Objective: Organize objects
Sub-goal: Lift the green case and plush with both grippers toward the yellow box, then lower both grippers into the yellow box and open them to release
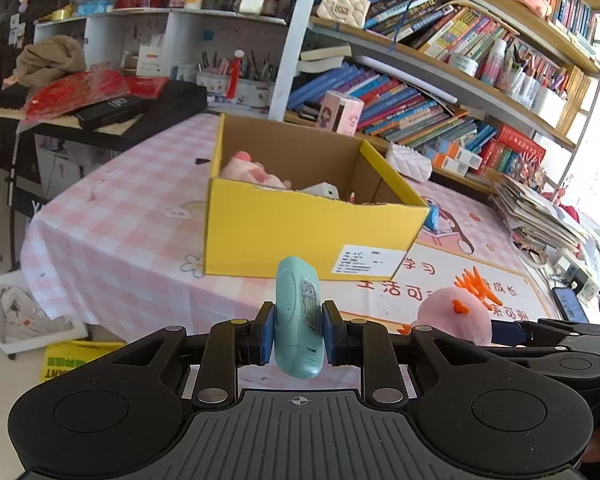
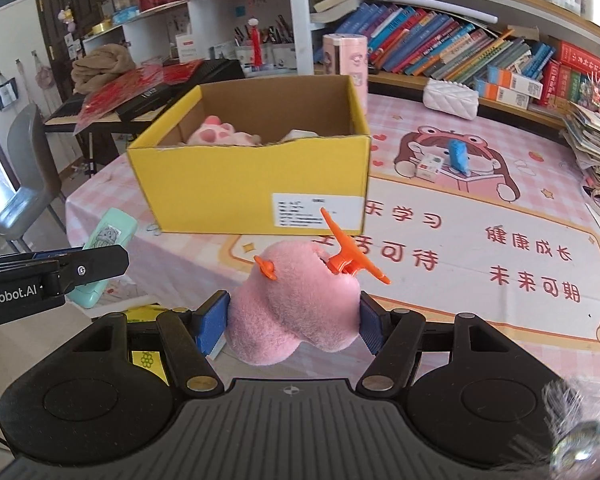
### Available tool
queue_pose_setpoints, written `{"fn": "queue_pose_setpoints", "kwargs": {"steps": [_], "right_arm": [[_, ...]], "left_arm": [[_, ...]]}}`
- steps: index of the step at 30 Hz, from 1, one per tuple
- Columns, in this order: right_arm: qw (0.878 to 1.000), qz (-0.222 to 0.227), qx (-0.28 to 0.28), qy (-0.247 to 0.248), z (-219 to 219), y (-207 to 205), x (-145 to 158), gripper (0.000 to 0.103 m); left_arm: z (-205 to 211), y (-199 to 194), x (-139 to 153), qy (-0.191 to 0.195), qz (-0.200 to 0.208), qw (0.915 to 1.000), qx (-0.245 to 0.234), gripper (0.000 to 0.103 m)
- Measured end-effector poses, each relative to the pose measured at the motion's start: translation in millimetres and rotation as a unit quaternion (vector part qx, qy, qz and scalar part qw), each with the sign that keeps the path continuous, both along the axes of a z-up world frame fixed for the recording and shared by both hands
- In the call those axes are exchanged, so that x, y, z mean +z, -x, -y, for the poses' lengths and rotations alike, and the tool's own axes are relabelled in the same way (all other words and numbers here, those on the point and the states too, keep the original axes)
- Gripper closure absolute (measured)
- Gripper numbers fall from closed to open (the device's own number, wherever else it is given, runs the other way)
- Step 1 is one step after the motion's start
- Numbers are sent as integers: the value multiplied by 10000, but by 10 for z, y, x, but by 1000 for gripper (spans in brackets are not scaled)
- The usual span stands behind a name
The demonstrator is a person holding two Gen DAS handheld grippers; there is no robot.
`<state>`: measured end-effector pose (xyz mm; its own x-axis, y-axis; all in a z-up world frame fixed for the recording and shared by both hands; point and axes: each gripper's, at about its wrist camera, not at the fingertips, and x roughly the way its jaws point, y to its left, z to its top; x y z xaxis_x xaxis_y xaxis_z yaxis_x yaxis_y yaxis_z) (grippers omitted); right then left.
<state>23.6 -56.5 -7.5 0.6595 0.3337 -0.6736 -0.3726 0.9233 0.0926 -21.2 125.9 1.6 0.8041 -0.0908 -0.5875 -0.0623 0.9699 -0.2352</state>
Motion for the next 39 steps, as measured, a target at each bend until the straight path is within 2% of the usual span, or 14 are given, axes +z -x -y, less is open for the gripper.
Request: {"fn": "queue_pose_setpoints", "kwargs": {"steps": [13, 25, 32, 39], "right_arm": [[9999, 152, -70, 36, -142, 138, 94, 39], [9997, 205, -63, 143, -162, 53, 123, 39], [9988, 486, -16, 49, -185, -231, 223, 39], [9958, 899, 154, -23, -257, -726, 446, 39]], "left_arm": [[-112, 99, 64, 27, 165, 9998, -62, 80], [-107, -48, 105, 62, 257, 9996, -87, 80], [-104, -334, 245, -164, 472, 9987, -81, 80], [-90, -774, 383, -373, 721, 9967, 12, 80]]}}
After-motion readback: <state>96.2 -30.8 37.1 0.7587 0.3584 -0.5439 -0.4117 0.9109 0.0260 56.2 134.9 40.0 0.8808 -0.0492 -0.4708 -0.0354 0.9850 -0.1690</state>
